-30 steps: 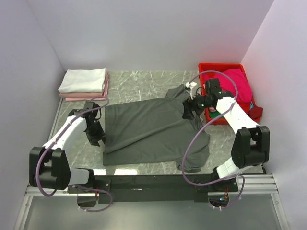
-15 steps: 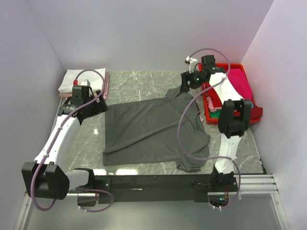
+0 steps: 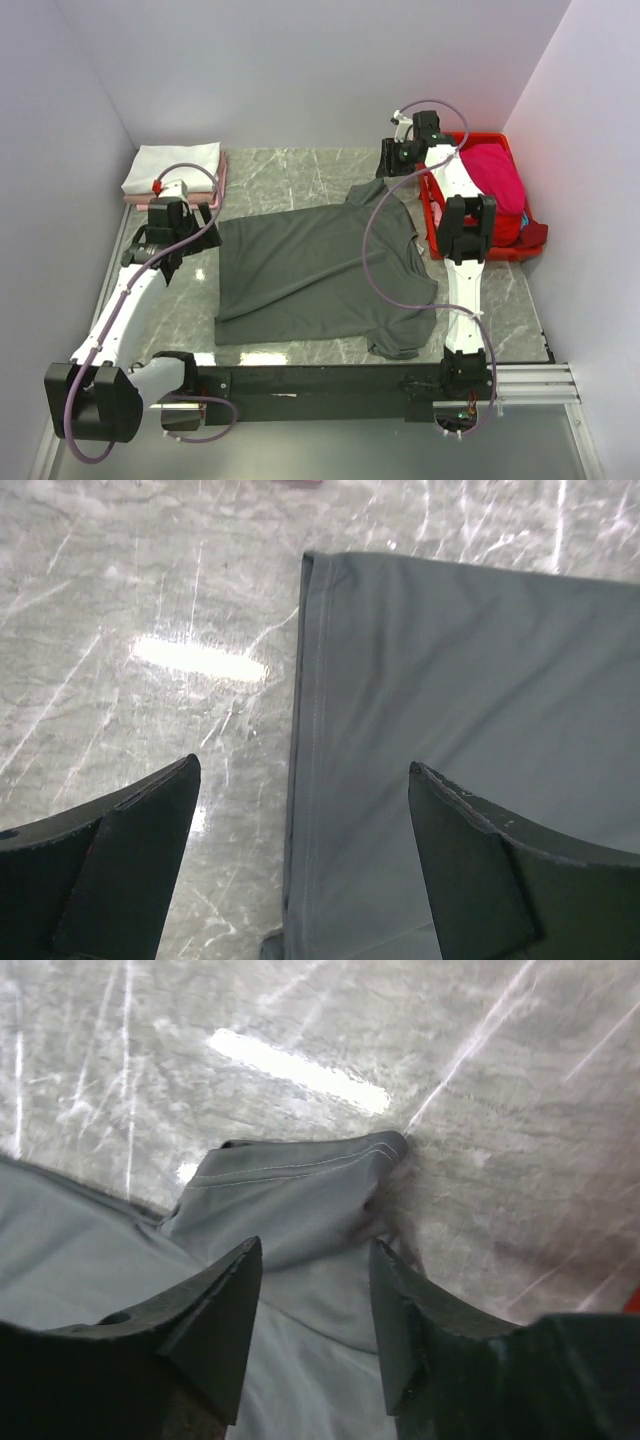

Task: Fold and stack the t-shirts
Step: Flatten the tshirt out

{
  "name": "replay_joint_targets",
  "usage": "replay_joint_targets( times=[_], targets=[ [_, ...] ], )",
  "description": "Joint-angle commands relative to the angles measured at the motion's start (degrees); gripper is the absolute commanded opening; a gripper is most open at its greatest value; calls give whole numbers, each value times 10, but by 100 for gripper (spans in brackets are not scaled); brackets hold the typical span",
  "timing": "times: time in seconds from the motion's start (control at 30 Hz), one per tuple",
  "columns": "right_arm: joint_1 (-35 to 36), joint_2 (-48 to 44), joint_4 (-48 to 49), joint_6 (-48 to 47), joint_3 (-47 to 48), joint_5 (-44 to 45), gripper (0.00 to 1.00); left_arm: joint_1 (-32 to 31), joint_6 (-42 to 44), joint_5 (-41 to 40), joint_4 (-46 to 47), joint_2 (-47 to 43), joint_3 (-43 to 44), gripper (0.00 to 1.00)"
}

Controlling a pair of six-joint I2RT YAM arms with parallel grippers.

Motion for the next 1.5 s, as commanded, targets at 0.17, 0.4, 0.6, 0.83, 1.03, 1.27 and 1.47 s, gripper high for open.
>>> replay_joint_targets(
  times=[0.17,0.4,0.6,0.83,1.03,1.27,1.47],
  targets=[
    [-5,32,20,64,42,22,51,1,17,6,34,9,9,88],
    [-5,45,15,70,65,19,47,1,17,6,33,17,10,87],
    [-5,50,11,76,74,20,35,1,16,2,31,15,8,87],
    [-5,57,2,87,83,39,31,1,16,-1,30,17,9,87],
    [-4,67,-14,86,97,38,32,1,16,-3,30,20,10,86],
    [-4,77,-31,98,103,30,32,1,16,-4,31,19,8,86],
    [-3,84,-40,102,108,28,32,1,16,-6,30,24,10,86]
  ],
)
